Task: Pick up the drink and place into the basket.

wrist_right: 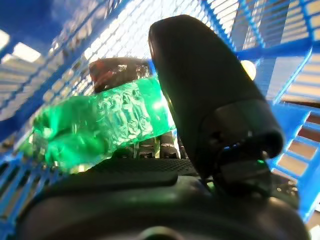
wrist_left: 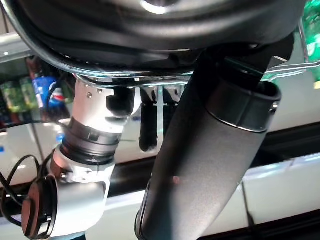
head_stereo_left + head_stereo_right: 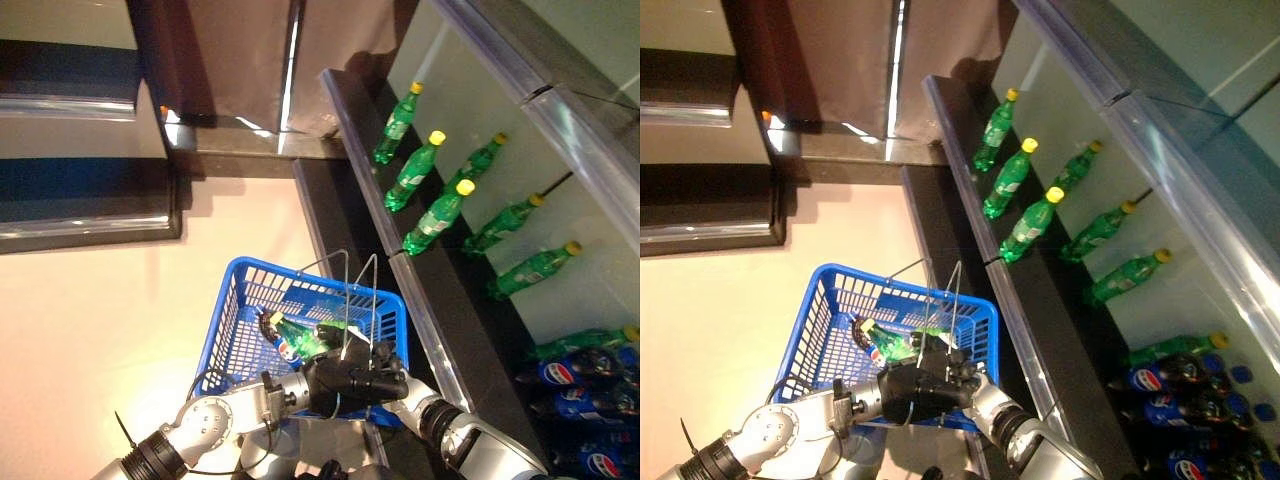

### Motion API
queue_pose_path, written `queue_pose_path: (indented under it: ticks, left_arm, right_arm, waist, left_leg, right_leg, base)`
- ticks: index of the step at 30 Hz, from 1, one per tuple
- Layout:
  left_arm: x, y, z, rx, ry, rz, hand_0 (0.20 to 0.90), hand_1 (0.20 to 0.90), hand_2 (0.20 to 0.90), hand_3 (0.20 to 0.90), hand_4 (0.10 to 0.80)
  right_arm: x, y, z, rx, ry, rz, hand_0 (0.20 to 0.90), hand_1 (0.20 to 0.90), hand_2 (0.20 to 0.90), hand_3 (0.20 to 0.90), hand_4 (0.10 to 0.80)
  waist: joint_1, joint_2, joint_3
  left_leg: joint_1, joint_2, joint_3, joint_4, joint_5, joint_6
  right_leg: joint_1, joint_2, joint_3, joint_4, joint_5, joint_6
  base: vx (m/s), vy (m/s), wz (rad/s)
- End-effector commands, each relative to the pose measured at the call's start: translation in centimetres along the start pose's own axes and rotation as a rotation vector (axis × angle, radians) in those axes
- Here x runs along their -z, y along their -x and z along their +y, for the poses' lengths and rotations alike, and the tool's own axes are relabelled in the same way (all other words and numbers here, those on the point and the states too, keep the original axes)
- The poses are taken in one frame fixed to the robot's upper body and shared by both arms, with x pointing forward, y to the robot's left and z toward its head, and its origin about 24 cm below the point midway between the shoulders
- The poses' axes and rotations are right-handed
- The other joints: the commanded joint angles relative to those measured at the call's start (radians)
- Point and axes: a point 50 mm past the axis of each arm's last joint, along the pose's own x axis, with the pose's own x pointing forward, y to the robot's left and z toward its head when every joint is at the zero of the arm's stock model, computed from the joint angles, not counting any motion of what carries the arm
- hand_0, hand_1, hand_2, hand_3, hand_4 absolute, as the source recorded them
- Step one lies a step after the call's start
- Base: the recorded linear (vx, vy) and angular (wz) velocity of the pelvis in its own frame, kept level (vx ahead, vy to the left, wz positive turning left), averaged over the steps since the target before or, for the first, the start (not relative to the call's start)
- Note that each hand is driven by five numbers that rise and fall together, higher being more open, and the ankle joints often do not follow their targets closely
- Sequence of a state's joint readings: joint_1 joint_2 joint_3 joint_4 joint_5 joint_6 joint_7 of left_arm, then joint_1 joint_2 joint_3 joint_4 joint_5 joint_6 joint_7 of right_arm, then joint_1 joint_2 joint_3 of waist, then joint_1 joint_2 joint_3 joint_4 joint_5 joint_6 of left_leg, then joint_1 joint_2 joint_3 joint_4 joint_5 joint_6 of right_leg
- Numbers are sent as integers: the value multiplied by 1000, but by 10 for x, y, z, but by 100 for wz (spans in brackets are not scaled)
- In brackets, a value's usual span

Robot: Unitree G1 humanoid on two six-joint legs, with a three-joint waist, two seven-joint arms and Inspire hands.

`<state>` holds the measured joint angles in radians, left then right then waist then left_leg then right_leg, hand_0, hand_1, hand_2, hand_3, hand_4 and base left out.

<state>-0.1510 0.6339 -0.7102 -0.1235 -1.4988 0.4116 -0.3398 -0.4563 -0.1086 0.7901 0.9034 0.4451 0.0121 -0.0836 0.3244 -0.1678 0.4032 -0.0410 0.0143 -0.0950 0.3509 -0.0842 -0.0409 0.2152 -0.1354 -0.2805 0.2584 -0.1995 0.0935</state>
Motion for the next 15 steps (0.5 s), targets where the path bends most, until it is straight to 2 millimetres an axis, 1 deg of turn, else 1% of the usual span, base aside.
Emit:
queue_pose_path:
  ticks: [1,4,6,7,9,10,15]
  left_arm:
    - [-12,-68,-137,809,101,-295,300,300,300,200,100]
    - [-19,-67,-130,748,64,-379,300,300,300,200,100]
    - [-25,-65,-126,714,42,-437,300,300,300,200,100]
    - [-26,-64,-126,713,41,-440,300,300,300,200,100]
    - [-30,-61,-123,690,20,-484,300,300,300,200,100]
    - [-36,-55,-119,668,-3,-535,300,300,300,200,100]
    - [-46,-43,-110,620,-57,-641,300,300,300,200,100]
  right_arm:
    - [-57,6,69,-117,-122,-266,900,900,900,900,800]
    - [-61,18,59,-72,-127,-329,900,900,900,900,800]
    - [-58,27,53,-57,-120,-355,900,900,900,900,800]
    - [-58,28,52,-55,-119,-355,900,900,900,900,800]
    - [-55,36,45,-43,-110,-379,900,900,900,900,800]
    - [-50,45,37,-39,-94,-392,900,900,900,900,800]
    - [-39,59,18,-7,-70,-408,900,900,900,900,800]
  waist:
    - [-61,23,-209]
    - [-93,25,-227]
    - [-114,28,-240]
    - [-115,29,-241]
    - [-132,32,-252]
    - [-150,37,-263]
    - [-177,49,-282]
  left_leg:
    - [101,55,13,-40,5,-26]
    - [118,58,35,-51,7,-25]
    - [125,59,50,-58,11,-24]
    - [126,59,51,-59,11,-24]
    - [132,60,62,-66,13,-22]
    - [137,60,76,-73,17,-21]
    - [144,62,100,-89,27,-18]
  right_leg:
    - [-103,-50,60,-47,261,137]
    - [-102,-53,69,-49,261,140]
    - [-100,-56,75,-54,262,142]
    - [-100,-57,75,-54,262,142]
    - [-100,-60,79,-56,262,143]
    - [-98,-65,81,-61,262,143]
    - [-90,-78,79,-76,262,138]
  base:
    - [22,38,-22]
    - [-1,40,-21]
    - [-27,43,-16]
    - [-39,40,-19]
    - [-65,55,-25]
    - [-86,74,-24]
    - [-85,51,-21]
